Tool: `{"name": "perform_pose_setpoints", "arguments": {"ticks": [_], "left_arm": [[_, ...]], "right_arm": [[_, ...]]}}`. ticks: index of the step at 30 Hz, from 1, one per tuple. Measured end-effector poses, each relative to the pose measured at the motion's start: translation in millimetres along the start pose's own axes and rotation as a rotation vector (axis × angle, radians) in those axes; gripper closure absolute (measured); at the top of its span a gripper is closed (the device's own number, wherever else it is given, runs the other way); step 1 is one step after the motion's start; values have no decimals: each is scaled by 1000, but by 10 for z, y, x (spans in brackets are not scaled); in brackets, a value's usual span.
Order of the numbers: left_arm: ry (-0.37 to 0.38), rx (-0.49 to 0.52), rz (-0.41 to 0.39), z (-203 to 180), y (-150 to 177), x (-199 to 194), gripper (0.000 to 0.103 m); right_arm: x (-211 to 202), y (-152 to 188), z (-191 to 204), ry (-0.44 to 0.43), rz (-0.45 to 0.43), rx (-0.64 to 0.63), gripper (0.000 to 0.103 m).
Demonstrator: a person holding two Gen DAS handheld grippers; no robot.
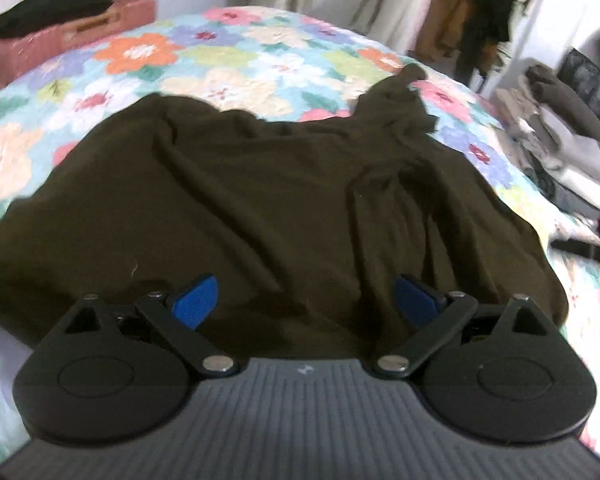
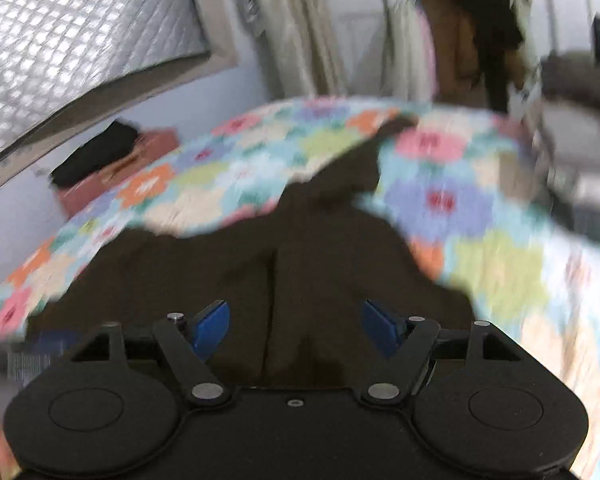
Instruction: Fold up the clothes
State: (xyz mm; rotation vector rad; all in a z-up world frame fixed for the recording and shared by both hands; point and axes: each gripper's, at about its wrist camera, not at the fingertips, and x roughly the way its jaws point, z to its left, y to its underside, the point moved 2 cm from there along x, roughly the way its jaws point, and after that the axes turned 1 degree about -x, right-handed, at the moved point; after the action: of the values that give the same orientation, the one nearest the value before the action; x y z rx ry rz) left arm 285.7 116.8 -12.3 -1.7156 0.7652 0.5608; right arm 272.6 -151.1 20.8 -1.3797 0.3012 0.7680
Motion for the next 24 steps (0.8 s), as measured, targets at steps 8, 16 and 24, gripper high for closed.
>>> {"name": "perform_pose_setpoints", "arguments": {"ticks": [8, 16, 24], "left_arm": [[184, 205, 50, -321, 286, -212, 14], [281, 198, 124, -531, 357, 282, 26], [266, 65, 175, -373, 457, 158, 96]], "right_arm": [[-164, 709, -110, -187, 81, -100, 25], [115, 921, 51, -253, 187, -189, 71], [-135, 712, -196, -384, 103, 87, 90]]}}
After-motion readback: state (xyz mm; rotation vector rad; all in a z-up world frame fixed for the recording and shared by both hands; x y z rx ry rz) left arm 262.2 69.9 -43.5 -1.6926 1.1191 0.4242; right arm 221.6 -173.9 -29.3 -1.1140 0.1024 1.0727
